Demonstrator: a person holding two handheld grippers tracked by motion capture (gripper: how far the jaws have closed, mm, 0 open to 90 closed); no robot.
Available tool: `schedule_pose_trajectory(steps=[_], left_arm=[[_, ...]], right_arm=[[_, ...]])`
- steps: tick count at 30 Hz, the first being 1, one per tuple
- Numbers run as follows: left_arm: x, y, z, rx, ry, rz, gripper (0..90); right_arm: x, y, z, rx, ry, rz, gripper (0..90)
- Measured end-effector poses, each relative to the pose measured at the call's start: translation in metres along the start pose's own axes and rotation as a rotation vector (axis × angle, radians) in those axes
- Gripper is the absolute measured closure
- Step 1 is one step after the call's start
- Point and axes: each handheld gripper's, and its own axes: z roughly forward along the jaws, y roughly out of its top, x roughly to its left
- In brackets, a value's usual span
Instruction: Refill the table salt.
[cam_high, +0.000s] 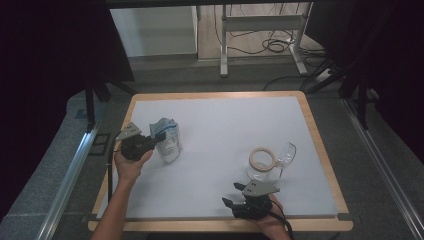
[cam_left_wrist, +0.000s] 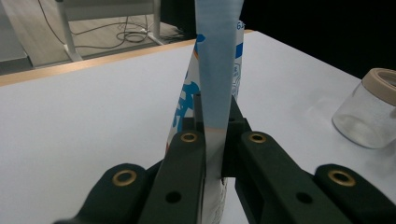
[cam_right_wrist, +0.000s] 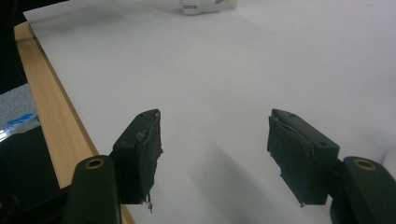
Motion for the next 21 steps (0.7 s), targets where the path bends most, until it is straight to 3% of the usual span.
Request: schedule_pose_trajectory(steps=[4,6,8,11,14,19,21], left_arm=[[0.003,-0.001,-0.004,-0.032,-0.012,-0.011,87.1],[0.003,0.001,-0.007,-0.037,-0.006,-0.013,79.4],[0.003,0.002,-0.007,-0.016,-0.006,0.0,73.9],[-0.006,-0.002,0.002,0.032,0.035,0.064,58.9],[-0.008,-0.003,0.005,0.023,0.045,0.072,61.4],[-0.006,-0.002,0.003,0.013,0.06,0.069,85.9],[-0.006,-0.003,0.003,0.011,0.06,0.068,88.8]], right_arm=[[0.0,0.0,-0.001,-0.002,-0.003,-0.002,35.5],[0.0,-0.001,-0.001,-0.001,-0.004,-0.001,35.5],[0.0,-0.001,-0.001,-0.001,-0.002,-0.001,35.4],[0.002,0.001,-0.001,-0.002,-0.001,-0.008,35.4],[0.002,0.001,-0.001,-0.001,-0.003,-0.008,35.4],[0.001,-0.002,0.0,0.002,-0.002,-0.001,35.4],[0.0,-0.002,0.0,0.004,-0.004,-0.001,35.4]])
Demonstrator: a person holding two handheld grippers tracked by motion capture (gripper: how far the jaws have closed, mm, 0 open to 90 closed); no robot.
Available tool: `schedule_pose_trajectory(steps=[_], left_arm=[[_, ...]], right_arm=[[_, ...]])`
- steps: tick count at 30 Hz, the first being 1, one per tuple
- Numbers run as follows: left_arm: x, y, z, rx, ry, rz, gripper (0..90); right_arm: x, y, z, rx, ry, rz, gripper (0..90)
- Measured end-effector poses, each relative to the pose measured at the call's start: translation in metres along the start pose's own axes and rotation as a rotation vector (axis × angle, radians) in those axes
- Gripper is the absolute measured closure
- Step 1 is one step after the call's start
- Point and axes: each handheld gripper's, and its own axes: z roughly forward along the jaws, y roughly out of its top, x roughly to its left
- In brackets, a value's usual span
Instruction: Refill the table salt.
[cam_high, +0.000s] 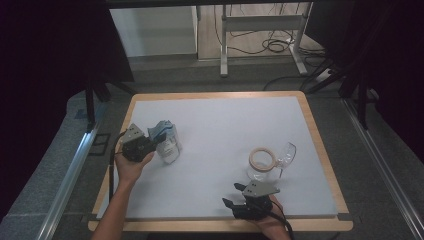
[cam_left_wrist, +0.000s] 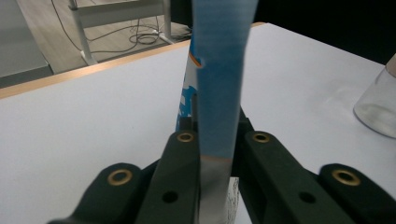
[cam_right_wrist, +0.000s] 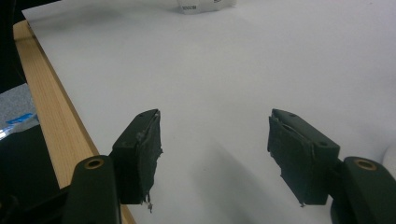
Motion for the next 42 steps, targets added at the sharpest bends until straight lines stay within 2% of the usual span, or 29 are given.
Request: schedule_pose_trajectory(steps=[7,12,20,27,30,36,42], left_arm=[[-0.003,0.0,0.0,-0.006,0.012,0.003,90.0],[-0.008,0.0,0.0,-0.004,0.037,-0.02,90.0],[-0.016,0.004,0.001,0.011,0.049,-0.038,90.0],[-0.024,0.011,0.006,0.039,0.064,-0.018,90.0],[-0.031,0.016,0.007,0.049,0.051,-0.001,90.0],[-0.038,0.022,0.002,0.038,0.006,0.001,90.0],[-0.046,0.03,-0.003,0.035,-0.012,0.018,90.0]], right_arm=[[0.001,0.0,0.001,-0.001,0.004,-0.004,35.3],[0.0,-0.001,0.002,0.005,0.0,-0.002,35.4],[0.003,0.0,0.004,0.005,0.006,-0.002,35.4],[0.003,0.001,0.007,0.0,0.008,-0.001,35.4],[0.003,0.001,0.007,-0.001,0.006,-0.003,35.4],[0.002,0.001,0.006,-0.011,0.002,-0.002,35.3],[0.003,0.005,0.008,-0.016,0.003,-0.007,35.0]])
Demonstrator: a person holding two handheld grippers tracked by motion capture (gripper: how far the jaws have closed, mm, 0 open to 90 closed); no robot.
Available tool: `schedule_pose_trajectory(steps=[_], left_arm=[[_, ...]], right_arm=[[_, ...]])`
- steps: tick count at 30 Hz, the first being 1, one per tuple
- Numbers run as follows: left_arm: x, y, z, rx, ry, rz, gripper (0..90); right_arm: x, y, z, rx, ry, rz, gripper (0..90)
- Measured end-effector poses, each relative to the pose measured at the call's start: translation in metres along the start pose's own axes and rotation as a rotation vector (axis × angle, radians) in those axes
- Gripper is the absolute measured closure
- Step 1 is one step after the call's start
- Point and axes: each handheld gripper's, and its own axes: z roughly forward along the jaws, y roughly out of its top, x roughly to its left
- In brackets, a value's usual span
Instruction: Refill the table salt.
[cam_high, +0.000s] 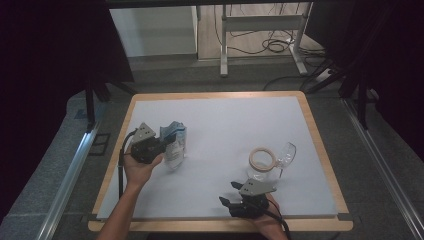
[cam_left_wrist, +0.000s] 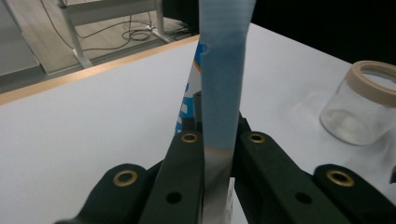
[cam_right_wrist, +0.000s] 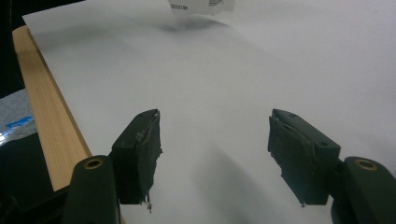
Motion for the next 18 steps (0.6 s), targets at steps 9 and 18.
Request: schedule_pose_trajectory(steps=[9,18], left_arm=[[-0.013,0.014,-0.006,-0.002,-0.033,0.011,90.0],[-0.031,0.025,-0.006,0.014,-0.055,0.029,90.0]], right_arm=[[0.001,0.012,0.008,-0.019,-0.001,-0.002,32.2],[-0.003,0.025,0.017,-0.038,-0.035,0.001,27.6]])
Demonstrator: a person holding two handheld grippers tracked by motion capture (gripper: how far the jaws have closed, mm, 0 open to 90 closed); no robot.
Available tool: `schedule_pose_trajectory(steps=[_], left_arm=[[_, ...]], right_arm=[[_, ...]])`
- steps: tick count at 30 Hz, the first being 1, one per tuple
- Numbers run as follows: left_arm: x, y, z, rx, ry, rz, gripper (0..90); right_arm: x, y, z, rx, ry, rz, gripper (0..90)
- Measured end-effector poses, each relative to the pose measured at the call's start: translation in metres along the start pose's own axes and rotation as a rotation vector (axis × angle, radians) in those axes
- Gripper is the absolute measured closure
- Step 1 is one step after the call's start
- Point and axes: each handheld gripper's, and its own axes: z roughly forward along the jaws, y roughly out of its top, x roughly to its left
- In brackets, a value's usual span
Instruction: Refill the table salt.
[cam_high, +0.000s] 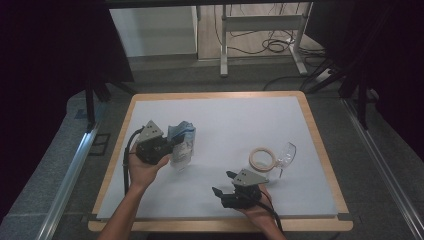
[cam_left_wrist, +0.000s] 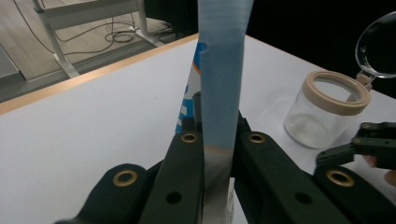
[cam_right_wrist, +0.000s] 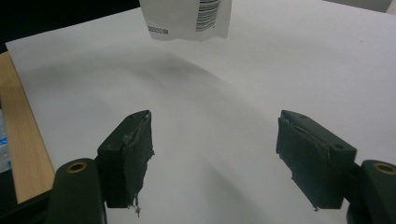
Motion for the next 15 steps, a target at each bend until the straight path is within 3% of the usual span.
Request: schedule_pose_trajectory(steps=[15], left_arm=[[-0.027,0.006,0.017,0.026,0.04,0.015,90.0]], right_arm=[[-0.005,0.0,0.011,0.023,-0.019,0.018,27.2]])
